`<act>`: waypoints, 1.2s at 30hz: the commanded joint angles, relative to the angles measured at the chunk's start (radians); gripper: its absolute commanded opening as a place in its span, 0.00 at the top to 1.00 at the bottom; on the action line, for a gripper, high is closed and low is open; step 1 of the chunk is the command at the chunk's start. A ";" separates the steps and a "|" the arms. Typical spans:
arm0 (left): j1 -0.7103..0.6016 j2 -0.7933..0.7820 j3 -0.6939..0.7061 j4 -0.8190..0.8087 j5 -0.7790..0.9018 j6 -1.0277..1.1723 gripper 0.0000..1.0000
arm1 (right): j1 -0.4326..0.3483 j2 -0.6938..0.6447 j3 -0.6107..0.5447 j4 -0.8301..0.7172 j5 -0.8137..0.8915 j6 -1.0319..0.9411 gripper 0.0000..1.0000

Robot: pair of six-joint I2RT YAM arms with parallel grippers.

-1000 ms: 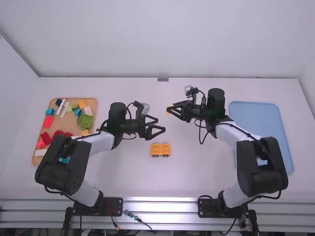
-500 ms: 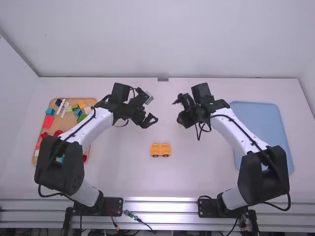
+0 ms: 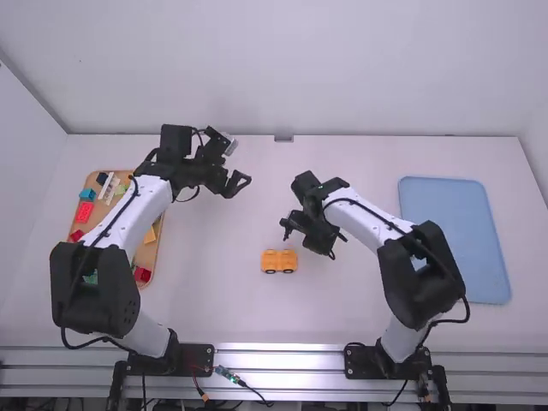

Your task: Assemble lego blocks to make yellow taxi

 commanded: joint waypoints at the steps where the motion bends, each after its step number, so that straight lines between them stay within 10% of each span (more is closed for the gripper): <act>1: 0.043 -0.028 0.022 0.001 0.102 0.018 0.01 | 0.016 0.044 0.015 -0.006 0.017 -0.122 1.00; 19: 0.142 -0.028 0.018 -0.021 0.144 0.017 0.01 | 0.026 0.204 0.006 0.043 -0.010 -0.143 0.97; 24: 0.142 -0.028 0.018 -0.026 0.144 0.017 0.01 | 0.027 0.204 -0.014 0.051 -0.013 -0.143 0.58; 26: 0.135 -0.028 0.017 -0.026 0.145 0.018 0.01 | 0.027 0.204 -0.018 0.055 -0.013 -0.143 0.07; 36: 0.135 -0.028 0.016 -0.024 0.135 -0.053 0.01 | 0.027 0.083 -0.017 0.120 -0.029 -0.143 0.01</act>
